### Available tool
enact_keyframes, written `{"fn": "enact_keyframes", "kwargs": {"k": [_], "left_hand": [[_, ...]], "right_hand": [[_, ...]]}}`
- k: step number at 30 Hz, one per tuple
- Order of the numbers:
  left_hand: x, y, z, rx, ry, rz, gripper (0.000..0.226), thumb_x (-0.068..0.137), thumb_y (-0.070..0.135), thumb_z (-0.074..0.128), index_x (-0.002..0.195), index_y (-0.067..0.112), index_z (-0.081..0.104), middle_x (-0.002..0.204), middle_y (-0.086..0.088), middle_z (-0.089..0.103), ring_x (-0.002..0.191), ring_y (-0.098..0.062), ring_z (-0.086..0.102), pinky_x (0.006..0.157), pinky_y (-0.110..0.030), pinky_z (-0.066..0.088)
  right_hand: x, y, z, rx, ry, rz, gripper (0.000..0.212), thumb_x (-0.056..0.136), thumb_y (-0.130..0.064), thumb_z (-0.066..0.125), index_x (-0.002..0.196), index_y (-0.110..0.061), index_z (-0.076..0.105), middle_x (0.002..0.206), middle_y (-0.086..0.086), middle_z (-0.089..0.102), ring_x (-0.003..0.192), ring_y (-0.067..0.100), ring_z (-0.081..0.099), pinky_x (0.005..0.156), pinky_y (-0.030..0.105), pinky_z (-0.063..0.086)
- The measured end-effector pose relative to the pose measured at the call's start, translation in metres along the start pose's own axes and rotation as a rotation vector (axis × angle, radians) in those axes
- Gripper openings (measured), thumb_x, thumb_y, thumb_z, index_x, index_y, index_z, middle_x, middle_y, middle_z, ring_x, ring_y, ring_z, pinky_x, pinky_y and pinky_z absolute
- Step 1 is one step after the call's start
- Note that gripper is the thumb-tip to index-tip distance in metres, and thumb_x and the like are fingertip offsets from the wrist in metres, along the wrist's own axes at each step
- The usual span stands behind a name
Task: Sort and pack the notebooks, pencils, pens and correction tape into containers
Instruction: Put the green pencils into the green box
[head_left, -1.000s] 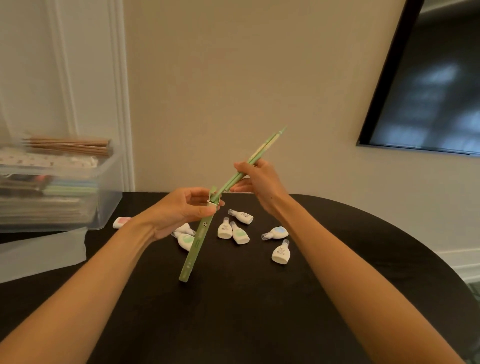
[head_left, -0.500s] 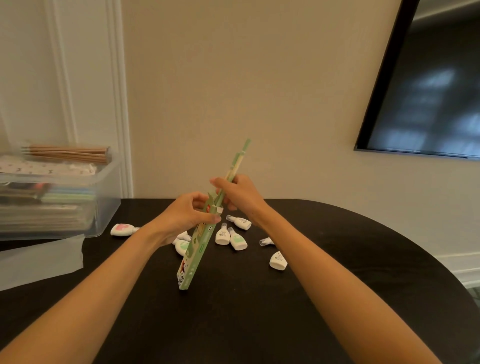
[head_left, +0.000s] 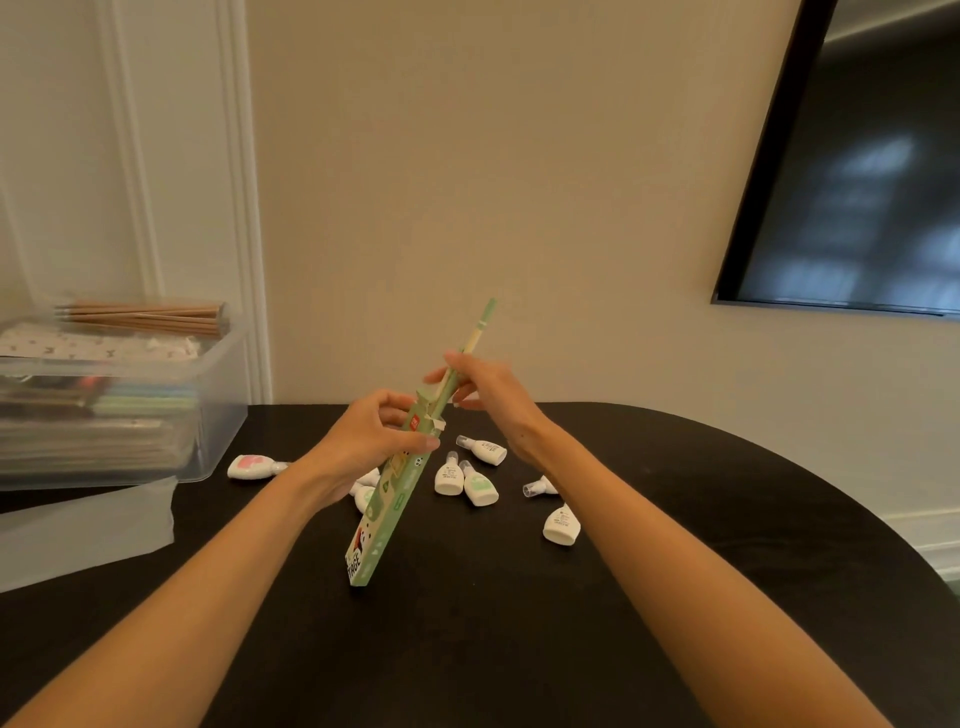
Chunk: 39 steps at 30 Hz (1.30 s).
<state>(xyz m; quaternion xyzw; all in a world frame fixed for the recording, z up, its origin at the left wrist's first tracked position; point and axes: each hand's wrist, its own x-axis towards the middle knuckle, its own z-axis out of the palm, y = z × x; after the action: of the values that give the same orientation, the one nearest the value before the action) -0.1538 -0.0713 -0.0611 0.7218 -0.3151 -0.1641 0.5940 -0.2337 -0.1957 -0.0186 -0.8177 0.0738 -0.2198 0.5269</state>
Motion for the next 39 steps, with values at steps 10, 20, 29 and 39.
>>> {"fn": "enact_keyframes", "kwargs": {"k": [10,20,29,39], "left_hand": [[-0.006,0.002,-0.018,-0.183,-0.331,0.109,0.061,0.067,0.022,0.081,0.119,0.011,0.053,0.114,-0.005,0.067,0.109,-0.016,0.062,0.097,-0.034,0.046],[-0.001,0.012,-0.010,-0.288,-0.249,0.134,0.049,0.078,0.002,0.062,0.124,0.017,0.050,0.116,-0.004,0.063,0.107,-0.015,0.062,0.080,-0.020,0.053],[0.007,0.031,-0.003,-0.162,0.150,0.319,0.013,0.088,0.017,0.060,0.096,0.026,0.064,0.107,-0.001,0.067,0.103,-0.013,0.062,0.090,-0.032,0.047],[0.015,0.051,0.003,-0.124,0.183,0.433,0.016,0.093,0.013,0.052,0.080,0.012,0.061,0.059,0.007,0.069,0.060,-0.005,0.068,0.070,-0.014,0.053]], "right_hand": [[-0.010,0.045,-0.008,-0.084,-0.451,0.275,0.039,0.083,0.006,0.049,0.117,-0.011,0.054,0.114,0.006,0.059,0.101,0.014,0.053,0.081,0.026,0.046],[-0.007,0.045,0.009,-0.263,-0.265,0.110,0.024,0.088,-0.015,0.063,0.111,-0.010,0.058,0.085,-0.008,0.060,0.062,0.003,0.050,0.051,0.016,0.040],[-0.006,0.048,0.016,-0.337,-0.204,0.002,0.028,0.088,-0.010,0.061,0.116,-0.005,0.060,0.110,0.010,0.067,0.061,0.002,0.057,0.044,0.007,0.041],[0.001,0.043,0.010,-0.257,-0.328,0.094,0.027,0.090,-0.007,0.058,0.116,-0.003,0.057,0.115,0.016,0.065,0.066,0.015,0.063,0.057,0.021,0.054]]}}
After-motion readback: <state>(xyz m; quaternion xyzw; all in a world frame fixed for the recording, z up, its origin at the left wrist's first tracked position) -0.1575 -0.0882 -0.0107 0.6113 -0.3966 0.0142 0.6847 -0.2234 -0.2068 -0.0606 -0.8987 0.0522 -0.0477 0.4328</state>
